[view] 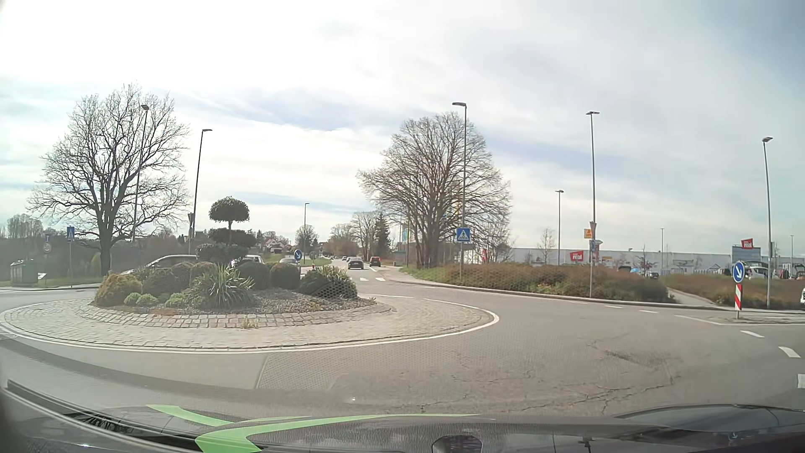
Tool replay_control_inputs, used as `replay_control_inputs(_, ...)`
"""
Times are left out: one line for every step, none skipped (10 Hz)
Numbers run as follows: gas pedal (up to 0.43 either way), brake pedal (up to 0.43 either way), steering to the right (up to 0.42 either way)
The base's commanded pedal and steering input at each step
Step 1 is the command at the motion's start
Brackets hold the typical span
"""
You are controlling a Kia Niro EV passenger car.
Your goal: Follow the waypoints while adhering to traffic rules and regulations
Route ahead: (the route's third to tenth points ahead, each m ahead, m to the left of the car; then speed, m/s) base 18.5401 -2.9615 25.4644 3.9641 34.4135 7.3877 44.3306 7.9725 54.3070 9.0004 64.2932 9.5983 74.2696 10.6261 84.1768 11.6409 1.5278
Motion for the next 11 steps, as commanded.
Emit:
replay_control_inputs(0.429,0.000,0.217)
replay_control_inputs(0.409,0.000,0.235)
replay_control_inputs(0.409,0.000,0.249)
replay_control_inputs(0.409,0.000,0.265)
replay_control_inputs(0.409,0.000,0.280)
replay_control_inputs(0.409,0.000,0.294)
replay_control_inputs(0.409,0.000,0.302)
replay_control_inputs(0.409,0.000,0.312)
replay_control_inputs(0.409,0.000,0.319)
replay_control_inputs(0.398,0.000,0.322)
replay_control_inputs(0.390,0.000,0.323)
